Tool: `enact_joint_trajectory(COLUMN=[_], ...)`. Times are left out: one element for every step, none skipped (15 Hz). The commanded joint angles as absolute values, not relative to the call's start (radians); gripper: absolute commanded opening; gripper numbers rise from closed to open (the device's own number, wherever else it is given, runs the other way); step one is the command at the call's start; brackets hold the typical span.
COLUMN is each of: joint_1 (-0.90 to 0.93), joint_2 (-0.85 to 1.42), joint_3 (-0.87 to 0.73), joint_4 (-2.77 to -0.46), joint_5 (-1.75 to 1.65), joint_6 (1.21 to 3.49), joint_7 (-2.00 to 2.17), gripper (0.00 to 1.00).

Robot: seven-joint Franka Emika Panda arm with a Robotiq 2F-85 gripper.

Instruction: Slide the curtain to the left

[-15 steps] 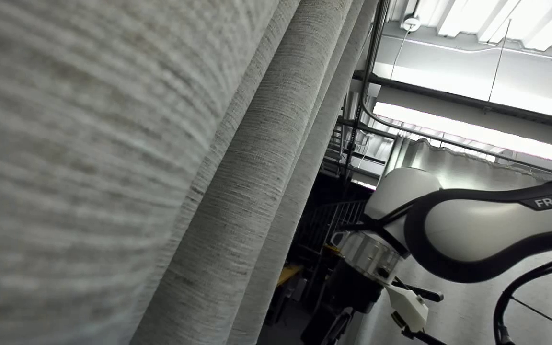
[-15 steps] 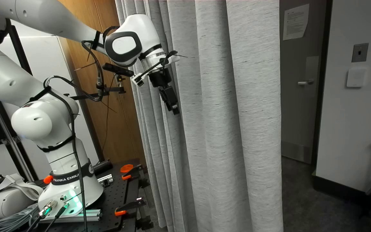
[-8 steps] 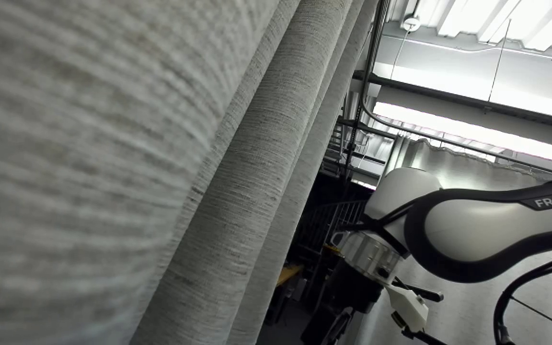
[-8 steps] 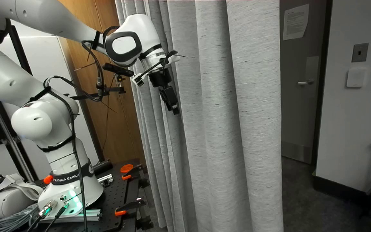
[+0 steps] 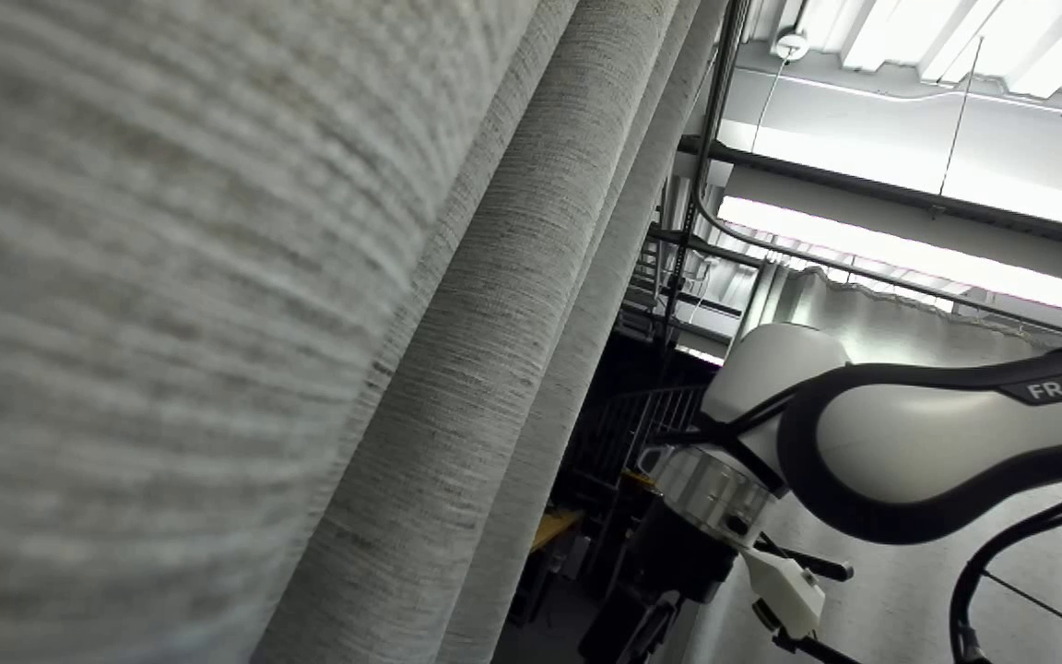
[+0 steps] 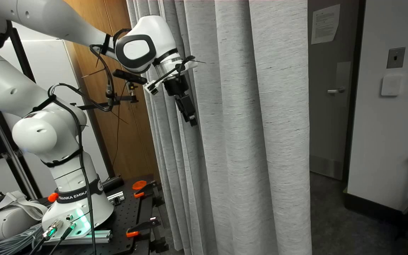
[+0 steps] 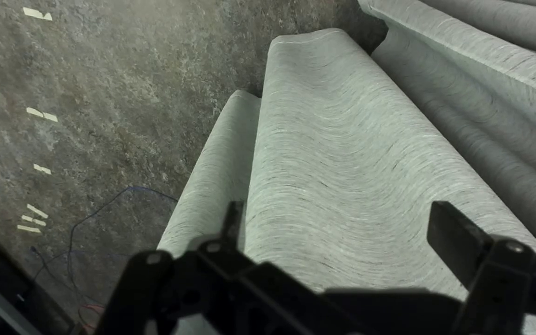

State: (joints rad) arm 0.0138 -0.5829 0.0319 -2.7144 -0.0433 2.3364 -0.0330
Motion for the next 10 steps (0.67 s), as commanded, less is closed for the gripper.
enact_joint_trajectory(joint_1=[-0.003, -0.005, -0.011, -0.012, 0.012, 0.01, 0.01, 0.01, 0.01, 0.01], joint_2=[-0.585, -0.585, -0.586, -0.586, -0.583, -0.583, -0.583, -0.583, -0.583, -0.583], joint_3=[0.049, 0.05, 0.056, 0.058, 0.035, 0.038, 0.039, 0.039, 0.039, 0.039], joint_4=[-2.715, -2.715, -2.715, -2.714, -2.713, -2.713, -2.713, -2.713, -2.713, -2.713], joint_5=[-0.073, -0.075, -0.087, -0.088, -0.056, -0.059, -0.06, -0.06, -0.06, -0.06], joint_6=[2.342, 2.341, 2.34, 2.335, 2.333, 2.333, 2.333, 2.333, 2.333, 2.333], joint_7=[0.004, 0.005, 0.011, 0.016, -0.014, -0.011, -0.009, -0.009, -0.008, -0.008], gripper=[1.0, 1.0, 1.0, 1.0, 1.0, 1.0, 1.0, 1.0, 1.0, 1.0])
